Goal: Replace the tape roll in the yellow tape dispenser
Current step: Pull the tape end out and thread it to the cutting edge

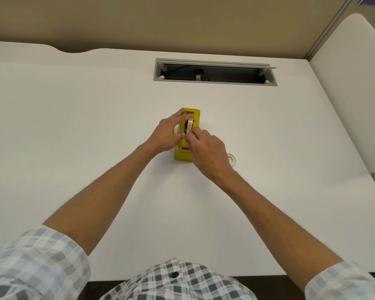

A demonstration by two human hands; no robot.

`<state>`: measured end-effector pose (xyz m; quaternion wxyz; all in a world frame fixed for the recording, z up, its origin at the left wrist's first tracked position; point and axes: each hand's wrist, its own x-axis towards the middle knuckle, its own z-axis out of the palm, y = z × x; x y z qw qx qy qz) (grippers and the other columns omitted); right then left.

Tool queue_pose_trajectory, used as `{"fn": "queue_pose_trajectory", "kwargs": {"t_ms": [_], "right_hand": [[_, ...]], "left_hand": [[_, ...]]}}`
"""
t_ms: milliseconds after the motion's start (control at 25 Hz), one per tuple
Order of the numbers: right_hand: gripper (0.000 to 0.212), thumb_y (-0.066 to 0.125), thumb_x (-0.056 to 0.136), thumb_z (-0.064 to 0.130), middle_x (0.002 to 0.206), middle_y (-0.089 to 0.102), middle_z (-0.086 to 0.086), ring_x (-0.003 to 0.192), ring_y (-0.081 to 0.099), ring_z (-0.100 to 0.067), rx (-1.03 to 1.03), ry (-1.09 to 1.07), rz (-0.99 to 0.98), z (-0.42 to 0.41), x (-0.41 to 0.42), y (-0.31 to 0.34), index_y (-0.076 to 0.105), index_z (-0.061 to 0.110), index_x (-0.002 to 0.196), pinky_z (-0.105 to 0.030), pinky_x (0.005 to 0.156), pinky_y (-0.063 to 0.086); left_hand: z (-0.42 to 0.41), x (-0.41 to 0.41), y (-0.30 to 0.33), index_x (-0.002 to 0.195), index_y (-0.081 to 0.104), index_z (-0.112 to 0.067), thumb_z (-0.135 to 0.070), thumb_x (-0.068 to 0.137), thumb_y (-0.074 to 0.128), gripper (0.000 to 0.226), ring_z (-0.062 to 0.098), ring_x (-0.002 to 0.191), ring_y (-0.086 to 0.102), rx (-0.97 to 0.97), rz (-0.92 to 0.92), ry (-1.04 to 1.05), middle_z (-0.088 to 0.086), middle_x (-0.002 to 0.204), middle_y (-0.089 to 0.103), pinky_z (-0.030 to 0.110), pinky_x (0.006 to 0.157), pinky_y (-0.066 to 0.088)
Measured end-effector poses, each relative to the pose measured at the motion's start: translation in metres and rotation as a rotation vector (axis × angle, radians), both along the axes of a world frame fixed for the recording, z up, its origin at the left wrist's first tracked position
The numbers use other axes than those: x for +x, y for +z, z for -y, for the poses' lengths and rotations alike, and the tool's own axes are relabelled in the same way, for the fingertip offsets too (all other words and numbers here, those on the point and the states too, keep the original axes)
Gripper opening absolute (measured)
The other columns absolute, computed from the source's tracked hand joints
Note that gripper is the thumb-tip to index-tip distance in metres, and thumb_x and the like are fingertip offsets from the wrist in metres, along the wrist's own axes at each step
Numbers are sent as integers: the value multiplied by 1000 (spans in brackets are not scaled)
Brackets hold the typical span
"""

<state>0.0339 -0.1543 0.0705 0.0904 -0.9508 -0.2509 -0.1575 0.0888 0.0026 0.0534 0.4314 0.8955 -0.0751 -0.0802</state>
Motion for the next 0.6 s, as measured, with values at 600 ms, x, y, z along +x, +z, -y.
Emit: {"fn": "queue_pose_trajectory", "kwargs": {"t_ms": [600], "right_hand": [[12, 76, 79, -1, 78, 68, -8, 60, 59, -25, 65, 4, 127, 3, -24, -24, 71, 7, 87, -32, 45, 42]], "left_hand": [[7, -2, 7, 143, 43, -32, -2, 89, 58, 64, 24, 147, 26, 63, -19, 42, -6, 161, 23, 41, 116, 28]]}}
